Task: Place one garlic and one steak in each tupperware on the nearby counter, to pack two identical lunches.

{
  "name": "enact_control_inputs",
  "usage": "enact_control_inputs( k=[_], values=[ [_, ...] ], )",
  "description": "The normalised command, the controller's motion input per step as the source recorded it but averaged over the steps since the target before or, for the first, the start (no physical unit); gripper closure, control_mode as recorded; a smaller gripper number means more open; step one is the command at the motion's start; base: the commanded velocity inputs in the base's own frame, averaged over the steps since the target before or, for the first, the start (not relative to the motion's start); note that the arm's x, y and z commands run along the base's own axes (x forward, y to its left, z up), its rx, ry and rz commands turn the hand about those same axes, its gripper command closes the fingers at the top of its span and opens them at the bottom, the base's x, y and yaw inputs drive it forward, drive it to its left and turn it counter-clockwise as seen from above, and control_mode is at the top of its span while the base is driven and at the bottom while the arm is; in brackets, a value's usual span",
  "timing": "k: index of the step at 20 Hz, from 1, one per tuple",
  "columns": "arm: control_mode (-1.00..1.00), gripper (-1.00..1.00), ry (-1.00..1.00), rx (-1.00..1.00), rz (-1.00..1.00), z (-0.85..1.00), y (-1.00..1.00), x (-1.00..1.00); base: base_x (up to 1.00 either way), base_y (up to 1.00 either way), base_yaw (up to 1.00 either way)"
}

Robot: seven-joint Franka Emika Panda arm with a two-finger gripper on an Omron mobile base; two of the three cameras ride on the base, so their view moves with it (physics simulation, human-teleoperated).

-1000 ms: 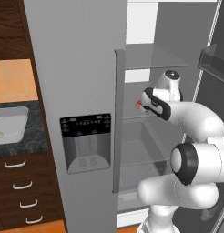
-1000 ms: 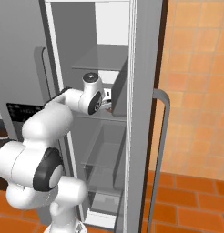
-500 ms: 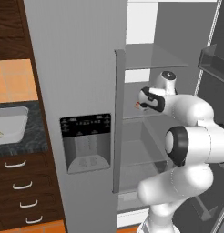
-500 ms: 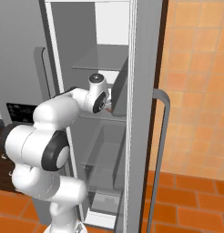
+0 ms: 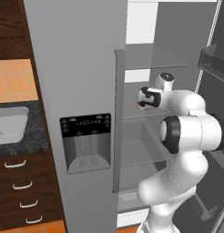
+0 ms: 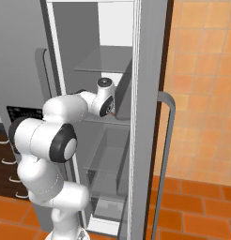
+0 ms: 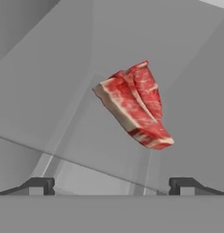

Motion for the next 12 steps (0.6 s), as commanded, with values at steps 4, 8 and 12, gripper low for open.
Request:
enact_control_inputs(
  k=[4,8,12],
  values=[
    [-1.00,-1.00,0.00,0.00,0.00,-0.15,-0.05,0.28,0.00,0.00,0.00],
    [-1.00,-1.00,0.00,0.00,0.00,-0.16,0.00,0.27,0.00,0.00,0.00],
    [-1.00,-1.00,0.00,0.00,0.01,-0.11,0.00,0.25,0.00,0.00,0.00]
  ],
)
